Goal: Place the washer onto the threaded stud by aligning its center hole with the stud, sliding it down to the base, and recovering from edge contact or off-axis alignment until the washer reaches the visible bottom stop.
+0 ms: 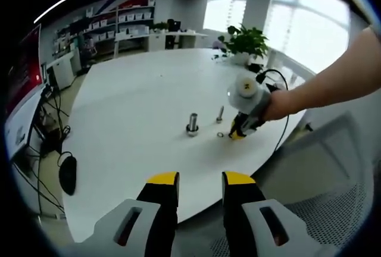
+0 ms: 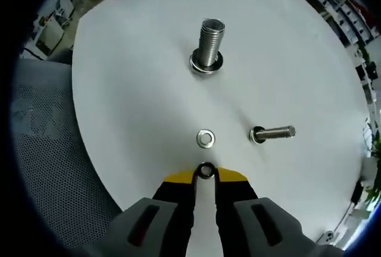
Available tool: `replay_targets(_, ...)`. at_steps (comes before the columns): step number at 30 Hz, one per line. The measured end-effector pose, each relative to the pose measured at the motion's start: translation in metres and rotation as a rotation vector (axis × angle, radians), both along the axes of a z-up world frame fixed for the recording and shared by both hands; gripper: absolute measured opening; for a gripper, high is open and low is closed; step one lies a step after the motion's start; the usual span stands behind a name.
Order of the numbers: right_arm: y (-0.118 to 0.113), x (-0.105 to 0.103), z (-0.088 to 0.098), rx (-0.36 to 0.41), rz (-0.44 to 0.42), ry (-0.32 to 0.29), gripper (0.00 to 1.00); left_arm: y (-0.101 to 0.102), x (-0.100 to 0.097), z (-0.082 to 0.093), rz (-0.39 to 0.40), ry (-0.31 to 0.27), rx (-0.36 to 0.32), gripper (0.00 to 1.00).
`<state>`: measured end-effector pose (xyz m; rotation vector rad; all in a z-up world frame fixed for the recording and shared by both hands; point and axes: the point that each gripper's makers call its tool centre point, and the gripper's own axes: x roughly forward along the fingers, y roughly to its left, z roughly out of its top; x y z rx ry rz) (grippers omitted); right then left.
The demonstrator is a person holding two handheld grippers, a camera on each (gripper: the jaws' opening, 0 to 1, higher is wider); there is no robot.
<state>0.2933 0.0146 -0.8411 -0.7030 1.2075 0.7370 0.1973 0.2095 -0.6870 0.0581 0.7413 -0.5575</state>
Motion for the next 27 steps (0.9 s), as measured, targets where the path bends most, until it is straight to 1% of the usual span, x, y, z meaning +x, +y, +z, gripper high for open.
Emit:
replay_targets(3,0.000,-0.001,0.001,0.009,-0.019,-0.022,0.14,0.000,0.001,0.001,0.000,-0.003,-0.004,0.27)
replay_targets(4,0.000,-0.002,0.001,0.004,-0.012,-0.045,0.14,-0.001,0.000,0.001,-0.001,-0.003,-0.006,0.27)
replay_targets(6,0.002,-0.001,0.002,-0.015,0.047,-0.091,0.14,-0.001,0.000,0.001,-0.003,-0.004,-0.007,0.27)
replay_targets(9,0.002,-0.003,0.001,-0.013,0.048,-0.088,0.14,-0.001,0.000,0.001,-0.004,-0.004,-0.008,0.27)
replay_targets(12,0.000,-0.002,0.002,-0.002,-0.007,-0.064,0.13,-0.002,-0.001,0.001,-0.008,-0.003,-0.007,0.27)
replay_targets(14,-0.002,-0.002,0.003,-0.007,-0.008,-0.063,0.13,-0.003,-0.001,0.001,-0.016,-0.007,0.000,0.27)
replay_targets(18,0.000,0.006,0.017,0.016,-0.011,-0.098,0.13,-0.003,-0.001,0.001,-0.020,-0.007,-0.002,0.27)
replay_targets(20,-0.002,0.014,0.023,0.021,-0.005,-0.122,0.13,-0.004,-0.001,0.002,-0.022,-0.008,-0.005,0.27)
replay_targets(23,-0.006,0.025,0.035,0.026,-0.012,-0.143,0.13,-0.004,-0.001,0.002,-0.026,-0.008,-0.003,0.27)
replay_targets(27,-0.008,0.033,0.046,0.038,-0.026,-0.165,0.13,-0.004,-0.001,0.003,-0.025,-0.010,-0.008,0.27)
